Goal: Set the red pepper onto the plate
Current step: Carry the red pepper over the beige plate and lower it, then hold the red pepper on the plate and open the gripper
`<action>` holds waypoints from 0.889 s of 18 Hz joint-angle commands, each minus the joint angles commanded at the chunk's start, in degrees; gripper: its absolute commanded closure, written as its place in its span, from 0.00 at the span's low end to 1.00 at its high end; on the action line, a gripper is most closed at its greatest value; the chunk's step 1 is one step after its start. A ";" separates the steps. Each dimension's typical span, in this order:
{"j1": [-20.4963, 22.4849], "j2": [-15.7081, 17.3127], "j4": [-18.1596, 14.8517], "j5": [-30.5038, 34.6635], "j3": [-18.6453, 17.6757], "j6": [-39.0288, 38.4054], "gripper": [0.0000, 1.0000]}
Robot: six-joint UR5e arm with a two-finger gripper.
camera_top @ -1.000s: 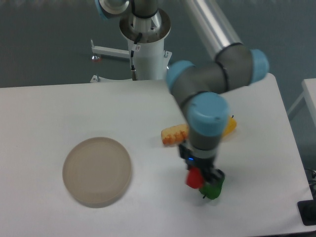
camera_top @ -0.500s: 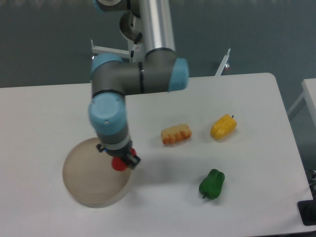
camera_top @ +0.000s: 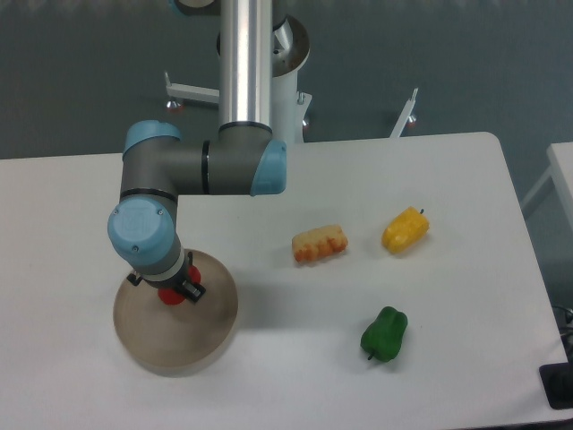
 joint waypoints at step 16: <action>0.00 -1.06 1.67 0.09 0.09 0.26 0.50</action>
